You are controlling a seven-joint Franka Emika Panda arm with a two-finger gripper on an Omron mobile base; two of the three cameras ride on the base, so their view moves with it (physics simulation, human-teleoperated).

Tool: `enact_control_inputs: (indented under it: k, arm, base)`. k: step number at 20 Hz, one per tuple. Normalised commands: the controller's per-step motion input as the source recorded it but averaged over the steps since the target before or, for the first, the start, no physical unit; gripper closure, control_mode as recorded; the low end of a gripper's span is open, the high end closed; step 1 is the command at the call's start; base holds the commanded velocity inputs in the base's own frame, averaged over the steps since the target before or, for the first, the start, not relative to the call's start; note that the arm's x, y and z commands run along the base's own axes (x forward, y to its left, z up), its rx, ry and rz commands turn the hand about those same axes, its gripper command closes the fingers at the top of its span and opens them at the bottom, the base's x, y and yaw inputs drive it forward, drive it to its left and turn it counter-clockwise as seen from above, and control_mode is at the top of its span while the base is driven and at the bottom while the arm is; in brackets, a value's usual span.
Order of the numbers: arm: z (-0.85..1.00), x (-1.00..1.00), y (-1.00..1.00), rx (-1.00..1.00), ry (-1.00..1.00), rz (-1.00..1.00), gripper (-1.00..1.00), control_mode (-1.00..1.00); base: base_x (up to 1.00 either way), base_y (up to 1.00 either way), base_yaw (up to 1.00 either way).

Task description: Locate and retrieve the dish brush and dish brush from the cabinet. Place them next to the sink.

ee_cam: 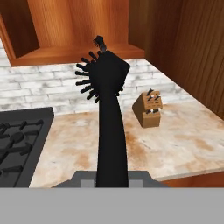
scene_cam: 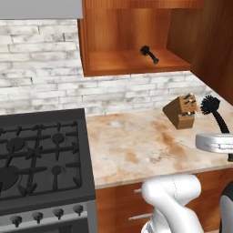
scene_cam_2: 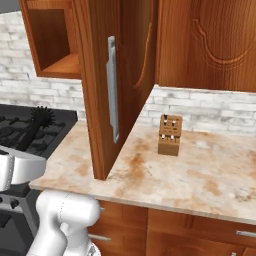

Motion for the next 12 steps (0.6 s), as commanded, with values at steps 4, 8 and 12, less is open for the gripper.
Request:
enact_control_inputs:
  k: [4,8,12]
  arm:
    - [0.0,0.0,0.0,0.0,0.0,0.0,1.0,1.0]
    - [0.0,0.0,0.0,0.0,0.0,0.0,1.0,1.0]
    - [0.0,0.0,0.0,0.0,0.0,0.0,1.0,1.0]
  base:
    - [-0.44,-0.15,0.0]
    - [-0.36,-0.04,0.0]
    - [-0.33,-0.02,0.0]
